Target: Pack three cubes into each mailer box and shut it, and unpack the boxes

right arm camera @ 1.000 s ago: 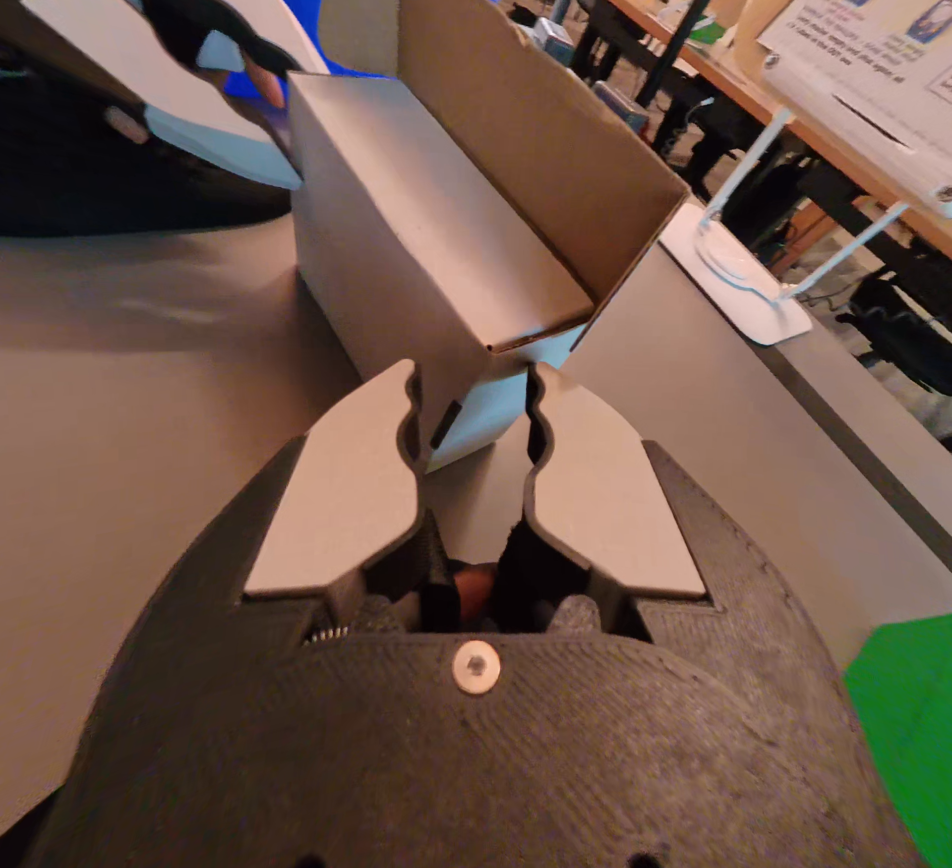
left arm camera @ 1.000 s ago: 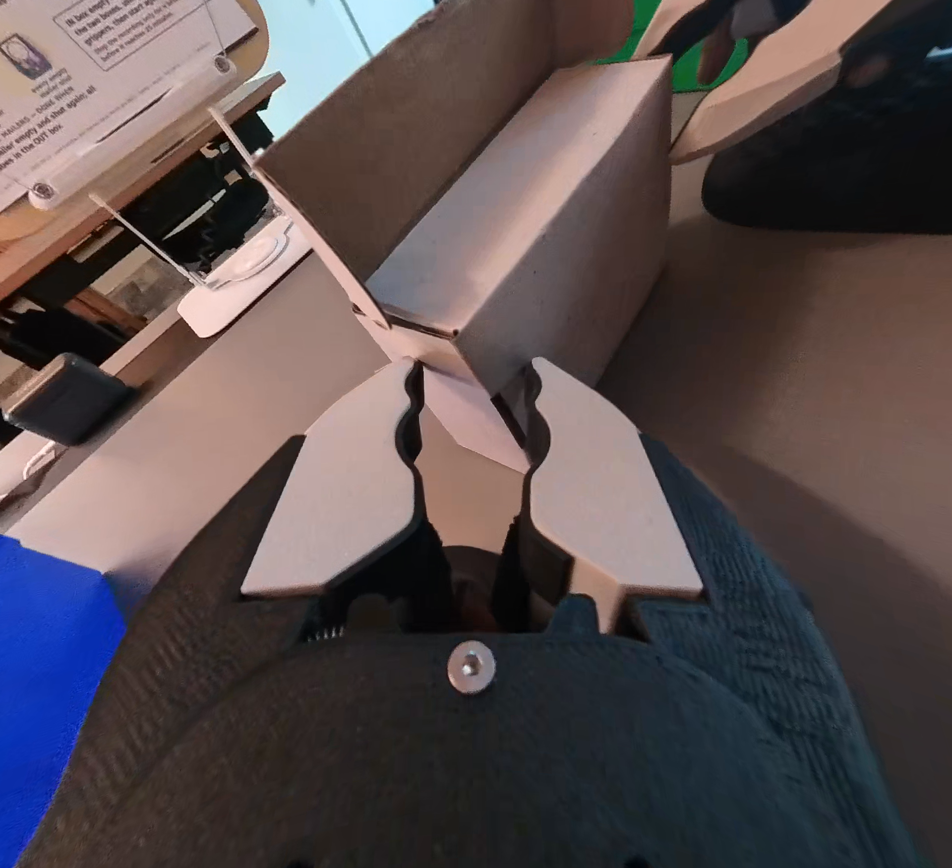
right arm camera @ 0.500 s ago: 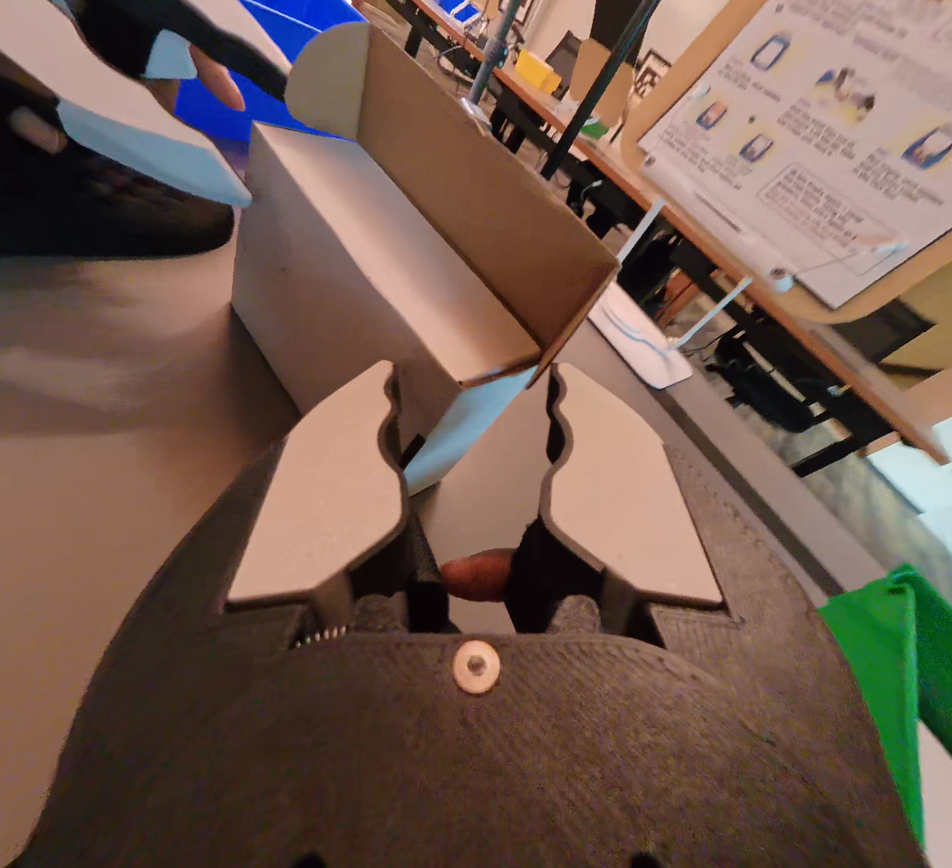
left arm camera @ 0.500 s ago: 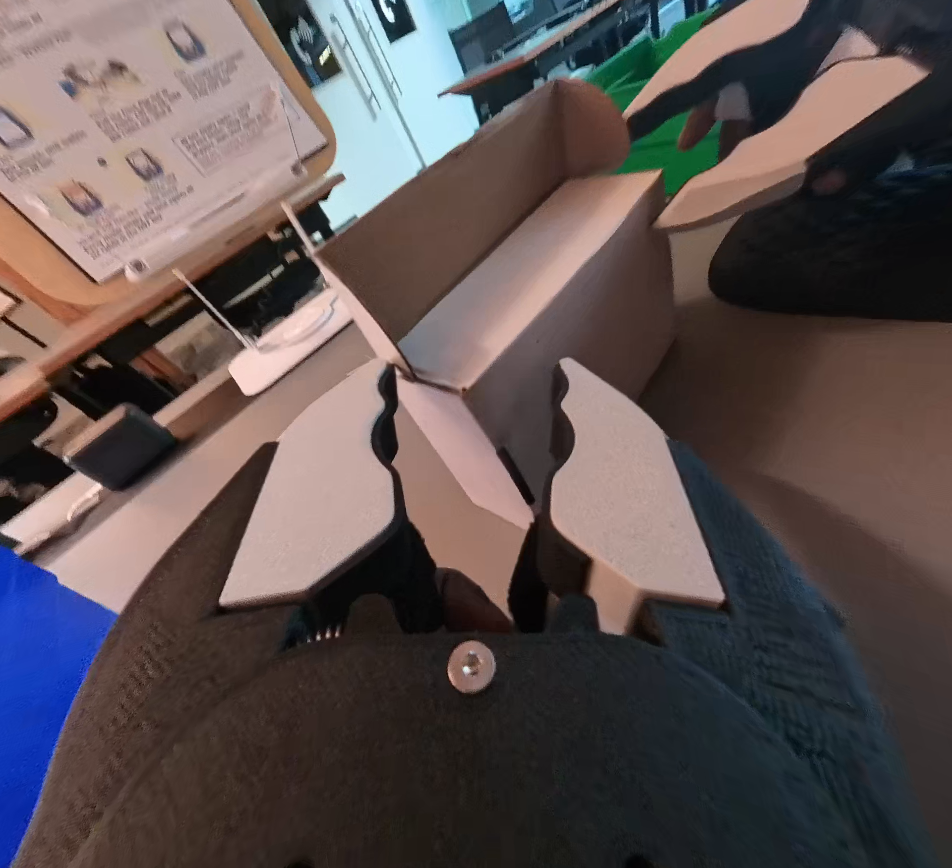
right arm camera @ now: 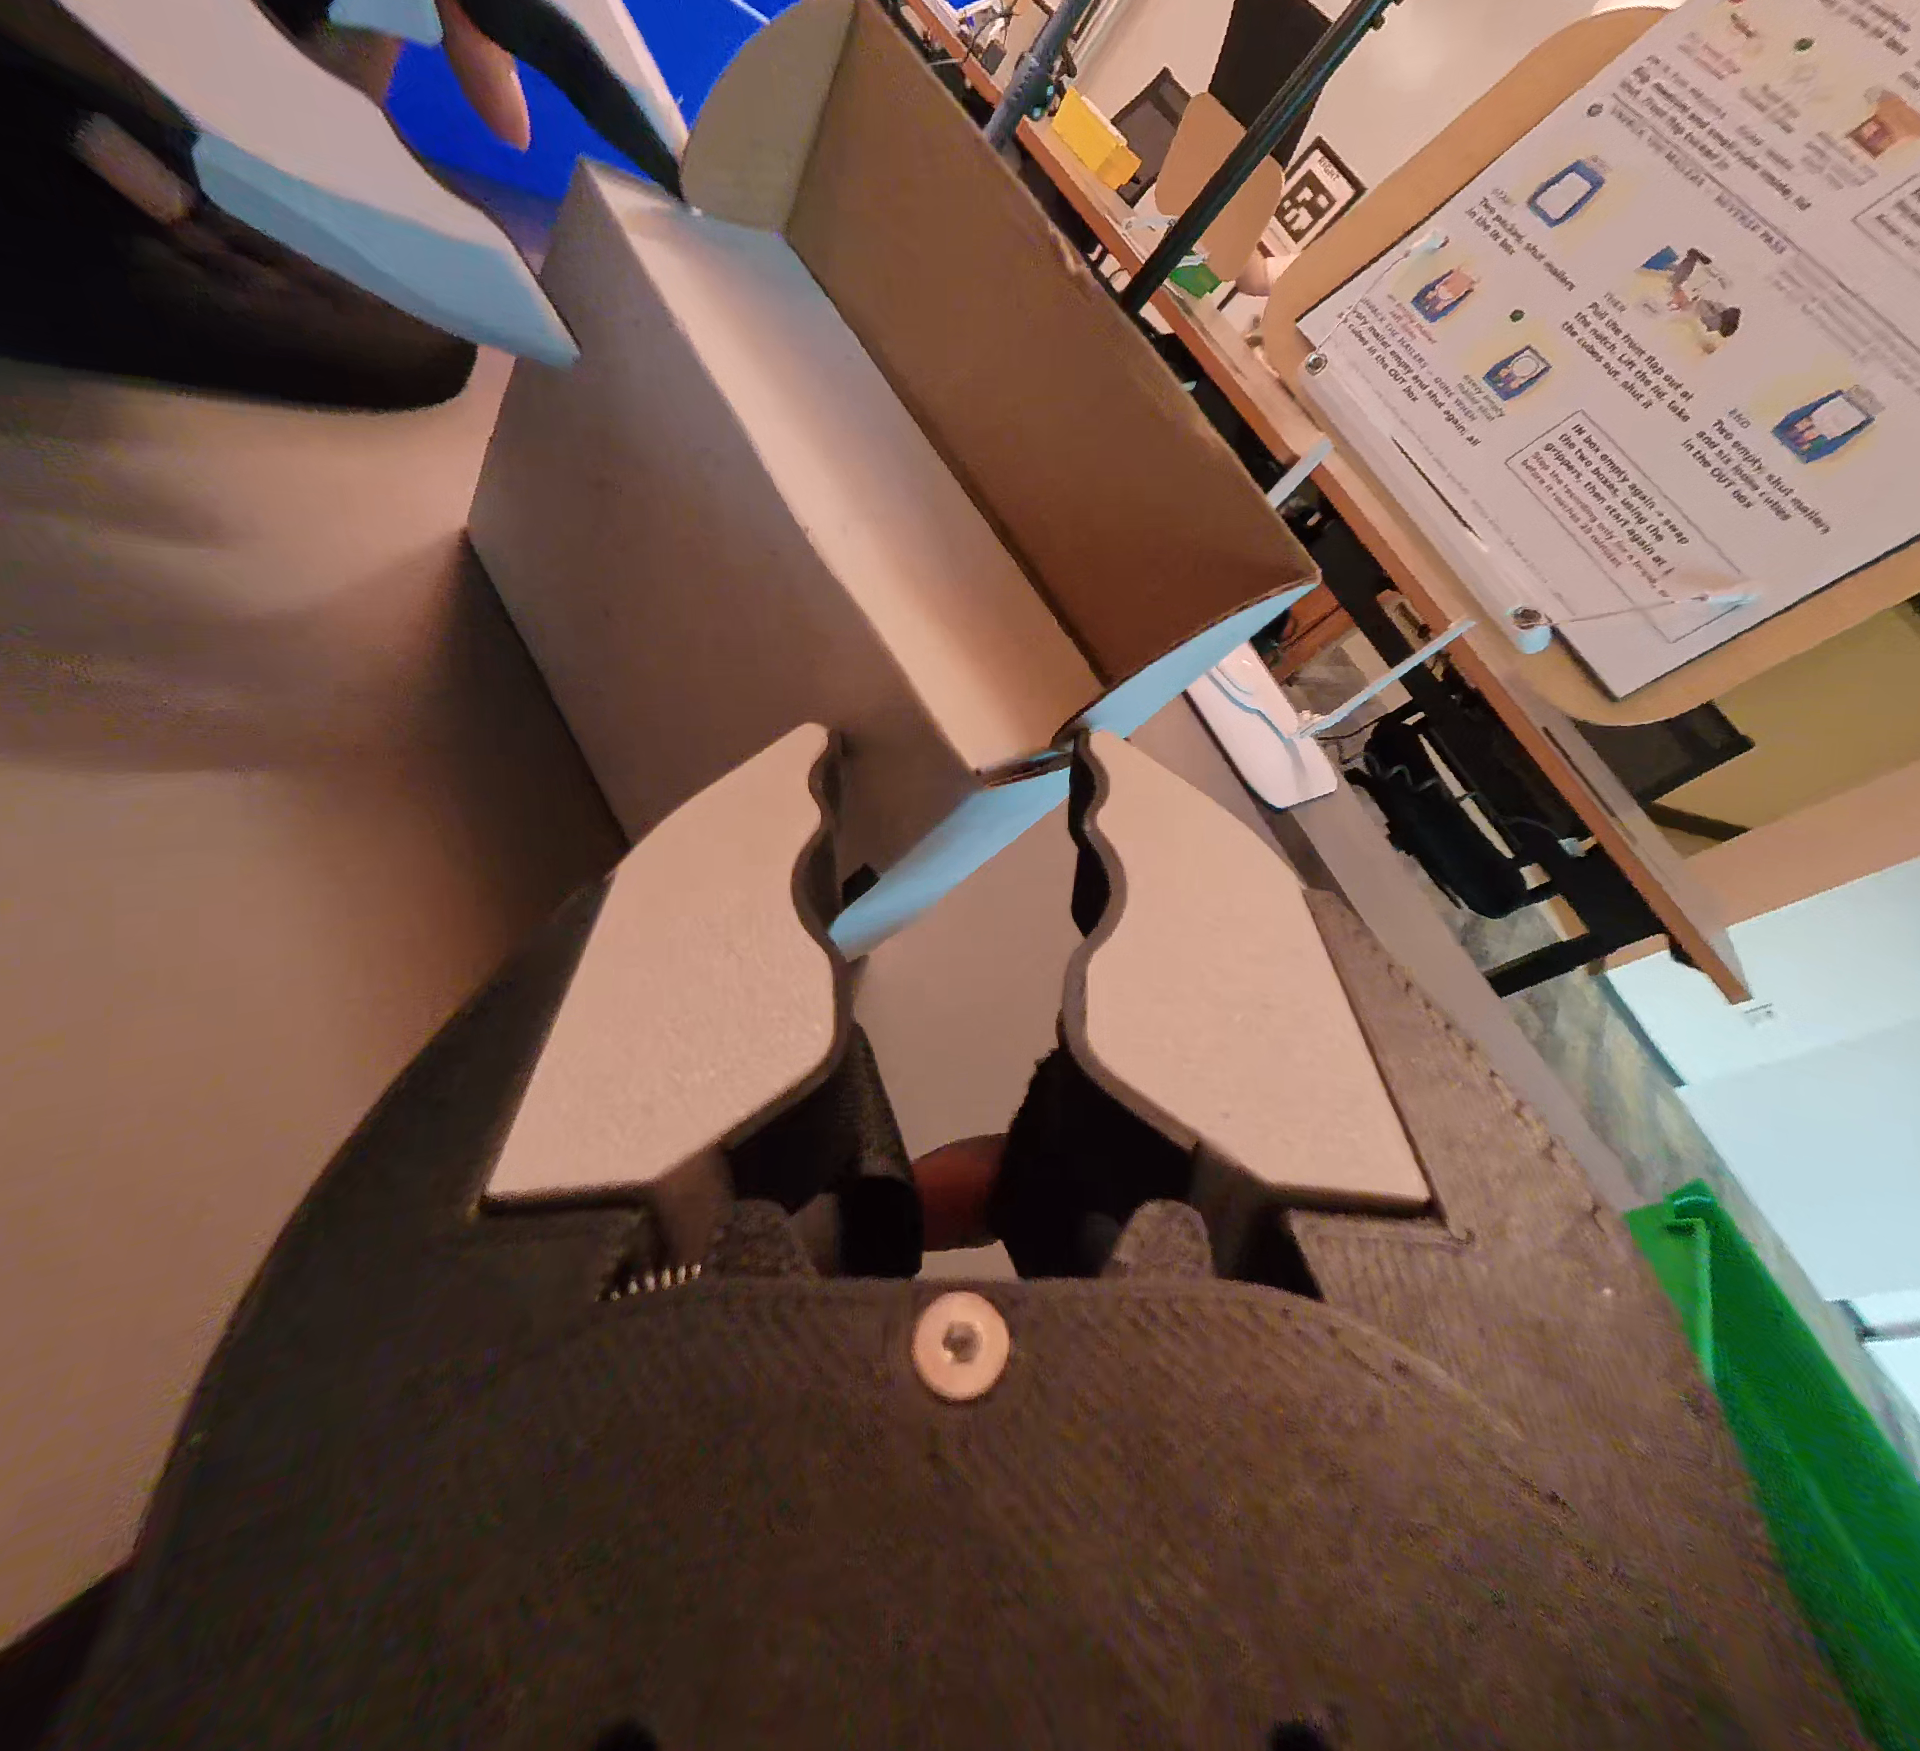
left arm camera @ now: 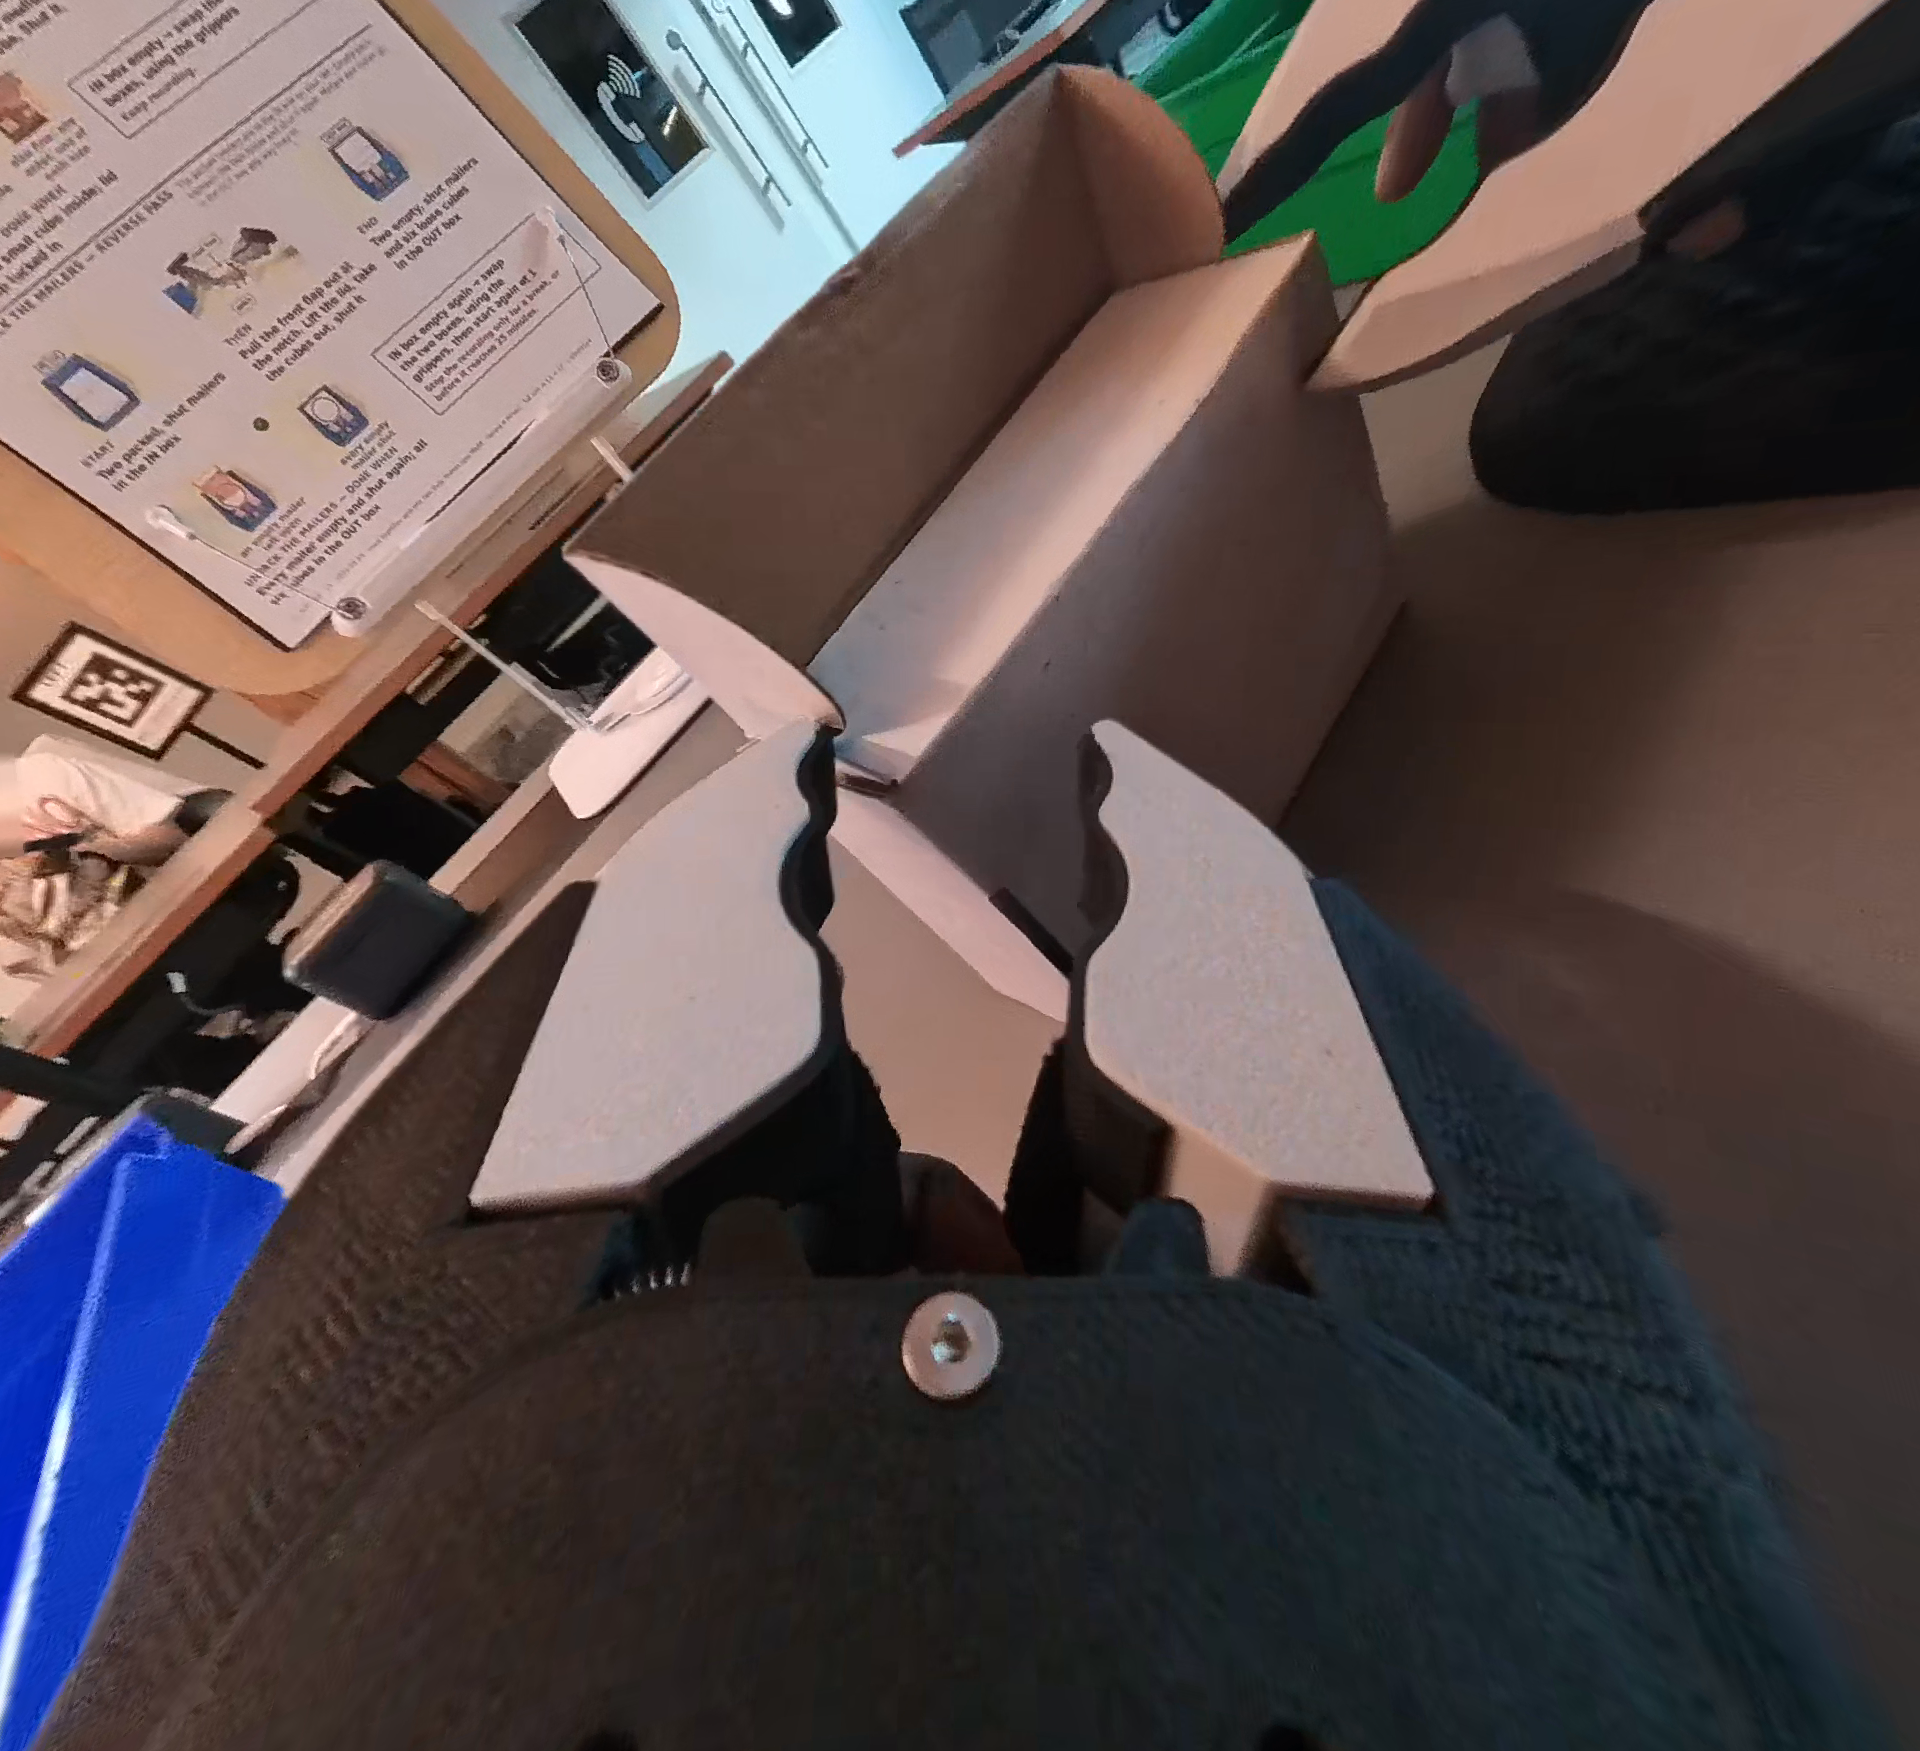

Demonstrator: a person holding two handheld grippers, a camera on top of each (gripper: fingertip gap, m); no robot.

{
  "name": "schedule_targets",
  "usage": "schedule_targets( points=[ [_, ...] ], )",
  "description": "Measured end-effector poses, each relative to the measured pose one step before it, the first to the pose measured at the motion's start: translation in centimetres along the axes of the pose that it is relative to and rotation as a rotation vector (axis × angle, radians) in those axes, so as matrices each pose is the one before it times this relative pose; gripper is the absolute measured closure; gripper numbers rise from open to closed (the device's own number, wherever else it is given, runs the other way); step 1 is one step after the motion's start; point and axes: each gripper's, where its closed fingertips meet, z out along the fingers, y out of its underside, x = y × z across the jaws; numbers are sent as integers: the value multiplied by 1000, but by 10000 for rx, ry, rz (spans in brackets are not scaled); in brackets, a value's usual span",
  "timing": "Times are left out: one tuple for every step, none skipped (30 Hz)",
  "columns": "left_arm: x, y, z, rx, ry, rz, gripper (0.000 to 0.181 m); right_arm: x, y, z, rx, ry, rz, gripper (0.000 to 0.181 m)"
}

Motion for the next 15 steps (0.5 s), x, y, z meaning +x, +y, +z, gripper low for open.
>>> schedule_targets(
  points=[
    [-17, 61, 19, -43, -31, 112, 136, -34, 64, 10, -49, 18, -147, 139],
    [-6, 7, 9, -6, 4, -11, 136, -36, 76, 13, -59, -19, -50, 139],
    [-10, -14, -13, 25, 32, -76, 136, 7, 63, -9, -37, -20, -58, 139],
    [-69, 17, -25, 1, 2, -106, 135, 42, 40, -4, -14, 15, -58, 139],
    [-88, 106, -24, -54, -7, -100, 134, 25, -22, -23, 31, 26, -24, 136],
    [-38, 113, 7, -47, 24, -57, 132, -55, 4, 5, 10, -32, 24, 135],
    [-26, 52, -10, -13, 8, -23, 132, -34, 24, 26, -15, -17, 19, 134],
    [46, -16, 2, 24, 24, 4, 132, -21, 25, 15, -14, 2, -33, 134],
    [74, 16, 10, -6, 37, 18, 132, -49, 29, 2, -18, -9, -63, 135],
    [3, 40, 14, -35, -26, 47, 132, -40, 68, 5, -43, 9, -66, 135],
    [-18, 39, 4, -31, -24, 75, 132, -28, 72, 23, -52, 4, -71, 135],
    [-2, 18, -23, -26, -9, 46, 132, -18, 65, 7, -38, -5, -30, 135],
    [-3, -7, -38, 0, 9, 0, 131, -24, 21, -21, -3, -27, 22, 134],
    [-77, -9, -55, 1, -18, -12, 131, 71, -35, -67, 28, 1, 58, 134],
    [-108, -5, -63, 1, -8, 21, 131, 88, -74, -98, 65, -17, 101, 134]
  ],
)
